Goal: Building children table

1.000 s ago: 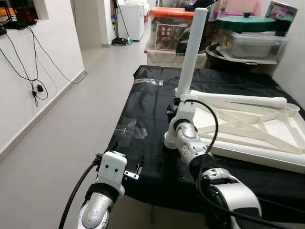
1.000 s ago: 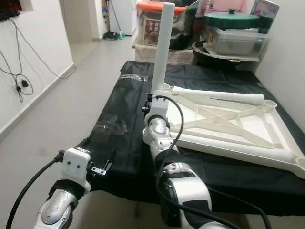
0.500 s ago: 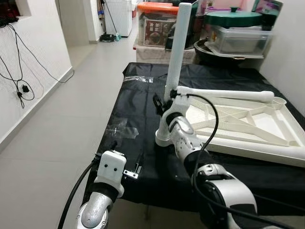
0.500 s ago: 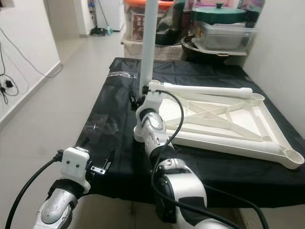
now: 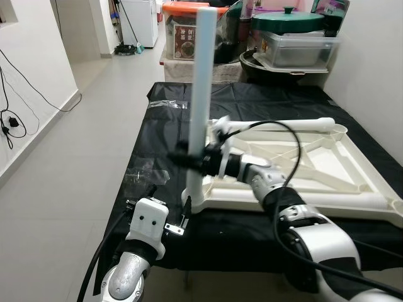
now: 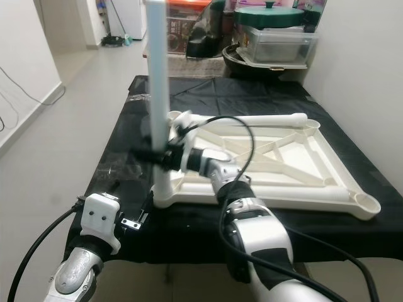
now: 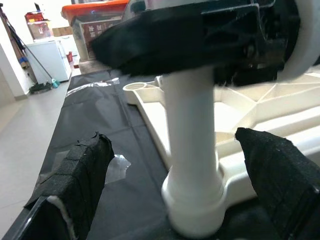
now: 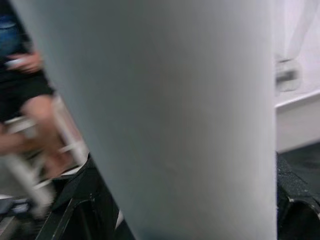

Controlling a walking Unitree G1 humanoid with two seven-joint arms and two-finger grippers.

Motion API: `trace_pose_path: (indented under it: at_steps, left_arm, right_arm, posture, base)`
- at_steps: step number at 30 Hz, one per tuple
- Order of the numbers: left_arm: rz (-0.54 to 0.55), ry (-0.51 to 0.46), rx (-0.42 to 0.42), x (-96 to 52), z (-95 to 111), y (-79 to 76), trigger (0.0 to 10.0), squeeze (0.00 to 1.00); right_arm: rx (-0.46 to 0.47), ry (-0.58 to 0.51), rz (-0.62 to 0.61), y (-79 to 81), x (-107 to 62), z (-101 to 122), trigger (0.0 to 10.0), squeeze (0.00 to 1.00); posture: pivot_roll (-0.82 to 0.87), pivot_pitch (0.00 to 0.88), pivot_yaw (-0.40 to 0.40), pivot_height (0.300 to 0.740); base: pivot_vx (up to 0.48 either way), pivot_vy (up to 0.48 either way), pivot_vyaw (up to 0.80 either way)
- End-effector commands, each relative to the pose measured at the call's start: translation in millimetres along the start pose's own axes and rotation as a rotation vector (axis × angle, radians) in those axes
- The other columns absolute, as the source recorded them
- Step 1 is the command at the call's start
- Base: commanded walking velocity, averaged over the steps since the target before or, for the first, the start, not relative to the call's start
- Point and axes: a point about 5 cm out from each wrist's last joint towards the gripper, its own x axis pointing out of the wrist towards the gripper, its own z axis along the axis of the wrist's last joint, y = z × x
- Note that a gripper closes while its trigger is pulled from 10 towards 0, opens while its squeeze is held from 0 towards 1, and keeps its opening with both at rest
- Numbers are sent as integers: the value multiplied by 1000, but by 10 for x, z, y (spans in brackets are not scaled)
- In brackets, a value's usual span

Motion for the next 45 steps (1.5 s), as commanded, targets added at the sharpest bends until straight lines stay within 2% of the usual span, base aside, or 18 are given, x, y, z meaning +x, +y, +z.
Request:
trace_pose_path:
  at_steps: [1, 2, 3, 4, 5, 12, 14, 18, 19, 22, 24, 25, 27, 32, 39, 40, 41, 45]
  left_arm:
    - [-6, 14, -3, -3, -25, -15, 10000, 0]
    - [-4, 15, -2, -7, -25, -8, 10000, 0]
    - [-2, 16, -1, -11, -30, -5, 10000, 0]
    - [-1, 17, -1, -15, -34, -4, 10000, 0]
    - [-2, 19, -2, -19, -39, -12, 10000, 0]
    - [-10, 22, -8, -24, -47, -46, 10000, 0]
    - [-11, 23, -8, -25, -48, -47, 10000, 0]
    - [-12, 22, -10, -23, -51, -44, 10000, 0]
    - [-12, 22, -10, -23, -51, -44, 10000, 0]
    - [-12, 22, -11, -22, -54, -44, 10000, 0]
    - [-19, 24, -11, -18, -61, -54, 10000, 0]
    - [-19, 24, -11, -18, -61, -54, 10000, 0]
    - [-18, 22, -11, -14, -59, -47, 10000, 0]
    - [-16, 20, -9, -10, -54, -39, 10000, 0]
    - [-14, 21, -7, -12, -54, -32, 10000, 0]
    - [-13, 21, -7, -12, -53, -32, 10000, 0]
    - [-12, 21, -7, -13, -53, -30, 10000, 0]
    - [-11, 22, -6, -15, -54, -26, 10000, 0]
  right_arm:
    - [-1, 42, 91, 75, 127, -1, 10000, 0]
    - [-4, 60, 108, 90, 149, -14, 10000, 0]
    - [-11, 75, 110, 95, 166, -22, 2314, 0]
    - [-16, 83, 108, 96, 172, -27, 2314, 0]
    - [-20, 81, 106, 96, 174, -25, 0, 0]
    - [-40, 7, 26, 59, 161, -10, 0, 0]
    - [-60, -22, -76, 14, 164, -4, 0, 0]
    - [-89, -75, -559, -193, 88, -32, 0, 0]
    - [-89, -75, -559, -193, 88, -32, 0, 0]
    - [-91, -81, -797, -289, -20, -61, 0, 0]
    - [-48, -105, -1240, -415, -368, -173, 0, 0]
    - [-48, -105, -1240, -415, -368, -173, 0, 0]
    - [6, -158, -1501, -417, -567, -252, 0, 0]
    - [99, -195, -1584, -378, -524, -328, 0, 0]
    - [113, -203, -1586, -345, -406, -334, 0, 0]
    - [104, -213, -1552, -332, -340, -303, 4549, 0]
    - [61, -238, -1457, -324, -258, -214, 10000, 1000]
    - [-31, -288, -1338, -309, -175, -24, 10000, 1000]
  posture:
    - [48, 0, -63, 740]
    - [45, 0, -61, 740]
    - [45, 0, -61, 740]
    - [40, 0, -63, 740]
    - [40, 0, -63, 740]
    - [39, 0, -61, 740]
    - [35, 0, -53, 740]
    - [29, 0, -45, 740]
    - [29, 0, -45, 740]
    - [29, 0, -45, 740]
    - [27, 0, -44, 740]
    - [27, 0, -44, 740]
    - [26, 0, -44, 740]
    - [28, 0, -51, 740]
    - [31, 0, -53, 740]
    - [31, 0, -53, 740]
    - [31, 0, -53, 740]
    - [29, 0, -55, 740]
  base:
    - [0, 0, 0]
    - [0, 0, 0]
    - [0, 0, 0]
    - [0, 0, 0]
    - [0, 0, 0]
    - [0, 0, 0]
    - [0, 0, 0]
    - [0, 0, 0]
    - [0, 0, 0]
    - [0, 0, 0]
    - [0, 0, 0]
    - [0, 0, 0]
    - [0, 0, 0]
    - [0, 0, 0]
    - [0, 0, 0]
    - [0, 0, 0]
    - [0, 0, 0]
    - [0, 0, 0]
